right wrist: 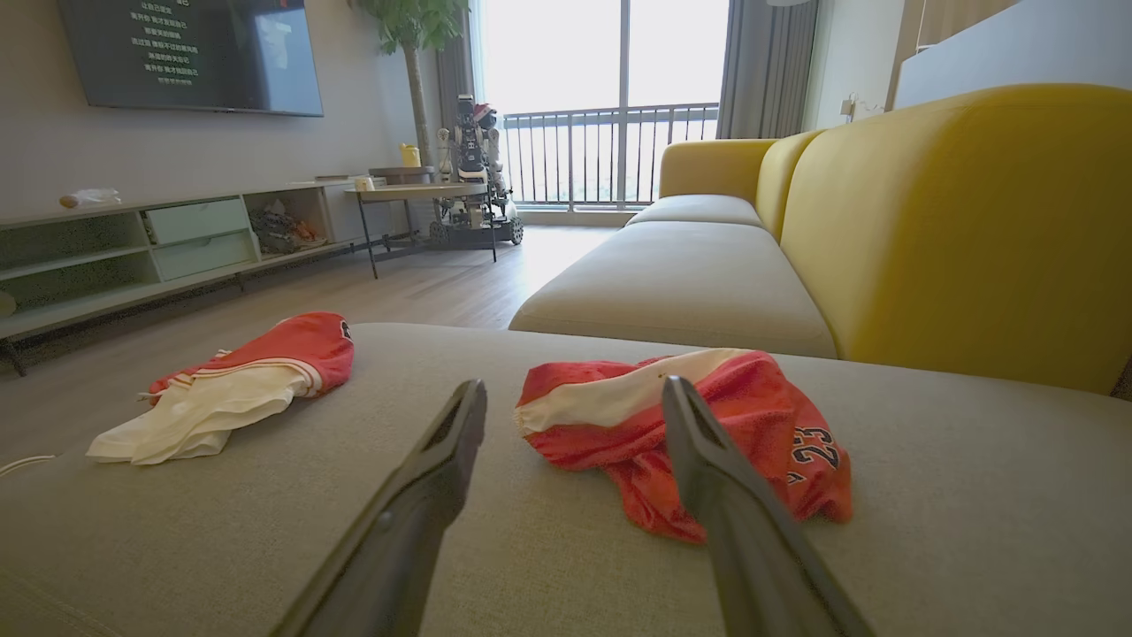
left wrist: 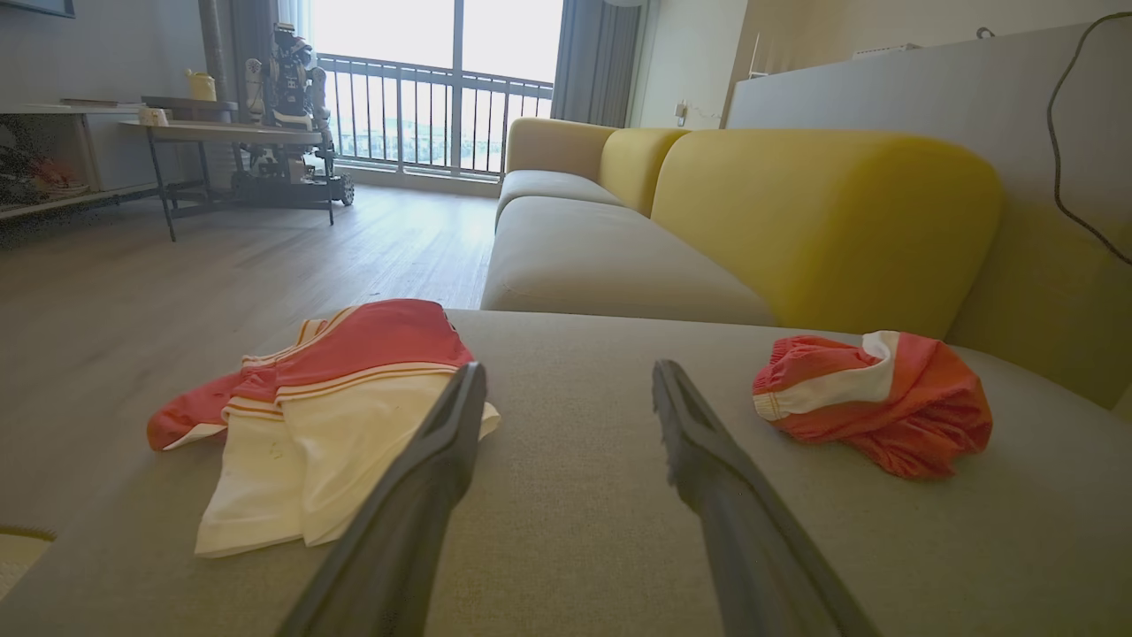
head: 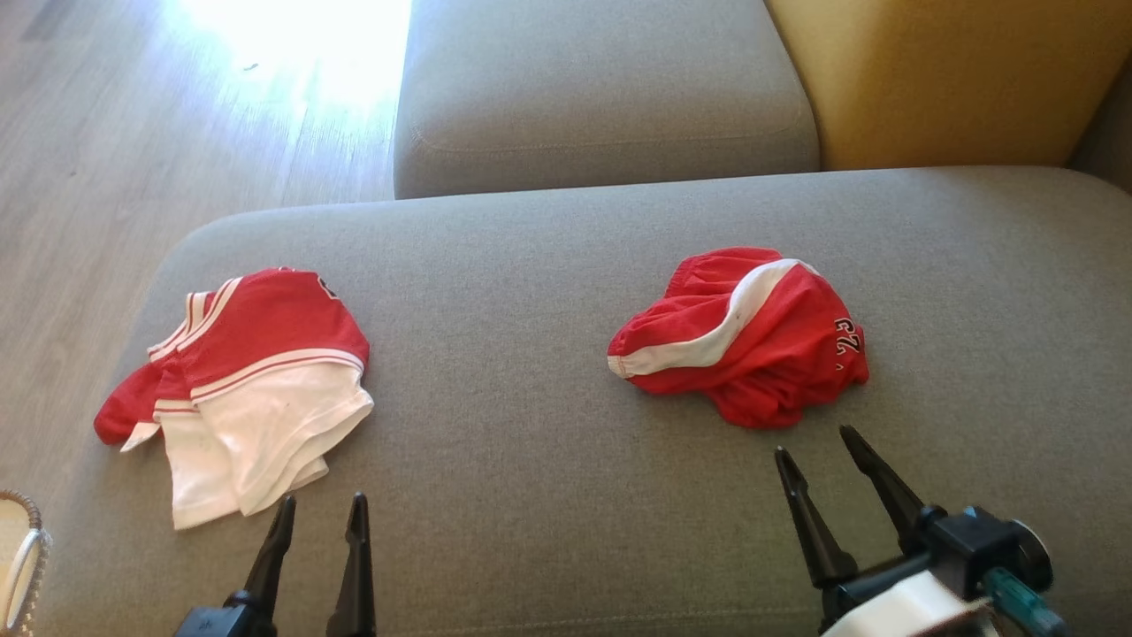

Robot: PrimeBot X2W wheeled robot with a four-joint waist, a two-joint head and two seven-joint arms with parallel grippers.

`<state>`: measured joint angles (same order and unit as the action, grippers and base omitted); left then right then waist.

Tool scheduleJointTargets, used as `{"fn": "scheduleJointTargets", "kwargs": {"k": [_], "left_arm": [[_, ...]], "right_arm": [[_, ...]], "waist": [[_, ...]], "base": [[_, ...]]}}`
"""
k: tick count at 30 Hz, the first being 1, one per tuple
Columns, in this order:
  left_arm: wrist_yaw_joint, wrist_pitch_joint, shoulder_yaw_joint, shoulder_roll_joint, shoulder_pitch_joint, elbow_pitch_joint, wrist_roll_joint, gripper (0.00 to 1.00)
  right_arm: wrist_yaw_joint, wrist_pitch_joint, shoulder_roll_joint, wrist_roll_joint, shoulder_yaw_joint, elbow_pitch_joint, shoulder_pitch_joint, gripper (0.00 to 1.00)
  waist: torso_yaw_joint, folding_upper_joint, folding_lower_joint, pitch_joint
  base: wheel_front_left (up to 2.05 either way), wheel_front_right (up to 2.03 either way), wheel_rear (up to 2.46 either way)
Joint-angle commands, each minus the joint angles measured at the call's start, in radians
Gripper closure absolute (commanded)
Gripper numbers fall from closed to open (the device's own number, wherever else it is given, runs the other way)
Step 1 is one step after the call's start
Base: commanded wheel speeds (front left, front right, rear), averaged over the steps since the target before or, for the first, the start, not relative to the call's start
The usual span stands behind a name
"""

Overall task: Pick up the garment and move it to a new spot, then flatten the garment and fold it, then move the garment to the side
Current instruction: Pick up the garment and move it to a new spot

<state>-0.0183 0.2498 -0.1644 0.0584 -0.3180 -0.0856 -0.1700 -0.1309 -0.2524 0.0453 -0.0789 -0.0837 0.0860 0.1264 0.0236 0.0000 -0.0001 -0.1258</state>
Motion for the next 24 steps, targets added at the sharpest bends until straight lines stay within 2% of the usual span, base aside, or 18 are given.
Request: {"fn": "scheduleJointTargets", "kwargs": {"k": [1,6,24], "left_arm": [[-0.009,0.012,0.038,-0.008,0.041,-0.031,-0.001,0.0],[-0.024,0.012,0.041,-0.008,0.028,-0.019,-0.003,0.0],[-0.023,0.012,0.016,-0.008,0.036,0.019,-0.006,0.0]], "right_arm": [[0.0,-0.009,0.005,0.007,-0.013,-0.035,-0.022,0.0],[0.0,-0.009,0.005,0.009,-0.011,-0.033,-0.006,0.0],[0.0,-0.009,0.005,0.006,-0.005,-0.038,0.002,0.0]], "waist": [[-0.002,0.0,0.0001,-0.004],[-0.008,0.0,0.0001,-0.01],[-0.009,0.0,0.0001,-0.014]], "base": [[0.0,0.0,0.0],[0.0,0.0,0.0],[0.0,0.0,0.0]]}}
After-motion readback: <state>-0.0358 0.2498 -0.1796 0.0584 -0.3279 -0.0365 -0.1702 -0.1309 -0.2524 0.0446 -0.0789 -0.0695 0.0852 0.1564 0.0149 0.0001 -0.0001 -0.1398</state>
